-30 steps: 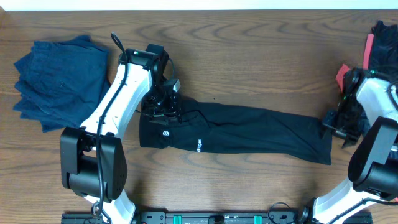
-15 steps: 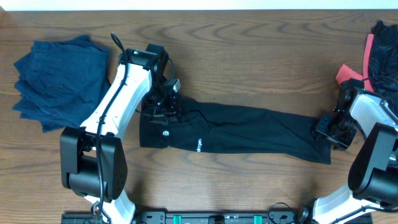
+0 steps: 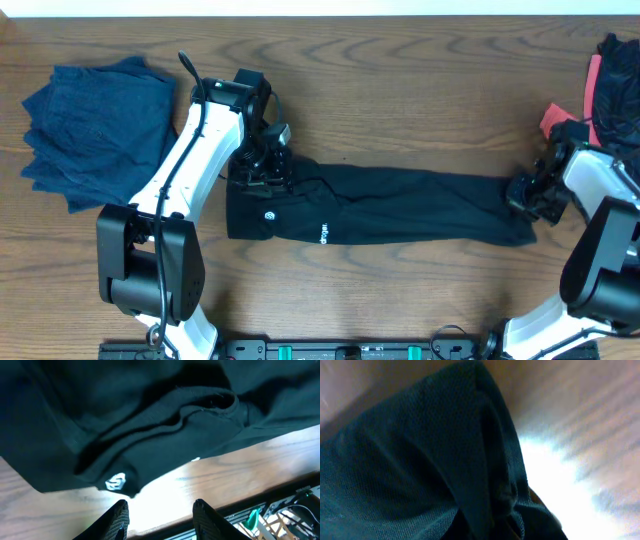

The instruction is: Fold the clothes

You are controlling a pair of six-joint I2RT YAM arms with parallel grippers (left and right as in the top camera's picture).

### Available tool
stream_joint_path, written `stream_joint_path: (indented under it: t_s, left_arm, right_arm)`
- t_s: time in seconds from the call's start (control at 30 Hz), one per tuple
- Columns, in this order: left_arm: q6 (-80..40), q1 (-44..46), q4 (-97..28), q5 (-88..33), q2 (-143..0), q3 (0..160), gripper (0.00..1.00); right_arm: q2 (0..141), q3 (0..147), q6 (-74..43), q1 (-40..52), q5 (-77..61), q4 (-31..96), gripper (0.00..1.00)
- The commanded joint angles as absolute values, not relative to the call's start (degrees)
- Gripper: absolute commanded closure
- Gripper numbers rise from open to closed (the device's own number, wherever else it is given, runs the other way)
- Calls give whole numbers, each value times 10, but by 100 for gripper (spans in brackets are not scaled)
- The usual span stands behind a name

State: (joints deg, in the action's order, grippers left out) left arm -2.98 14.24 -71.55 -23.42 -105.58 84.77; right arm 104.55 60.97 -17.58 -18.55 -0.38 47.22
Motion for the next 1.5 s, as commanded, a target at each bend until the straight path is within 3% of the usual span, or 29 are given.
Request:
stream_joint_path:
  t_s: [0.0, 0.5, 1.03, 1.47]
  left_arm:
    - [-26, 140, -714, -233, -1048, 846, 56]
    - [-27, 140, -704, -234, -1048, 846, 56]
    - [-27, 140, -701, -234, -1048, 846, 56]
    - [-27, 140, -702, -234, -1048, 846, 56]
  right_arm:
    - [1069, 662, -193, -200, 15, 480, 99]
    - [1060, 863, -175, -186, 58, 660, 99]
    - [1051, 860, -200, 76, 58, 686, 99]
    - [1051, 784, -227, 178, 58, 620, 96]
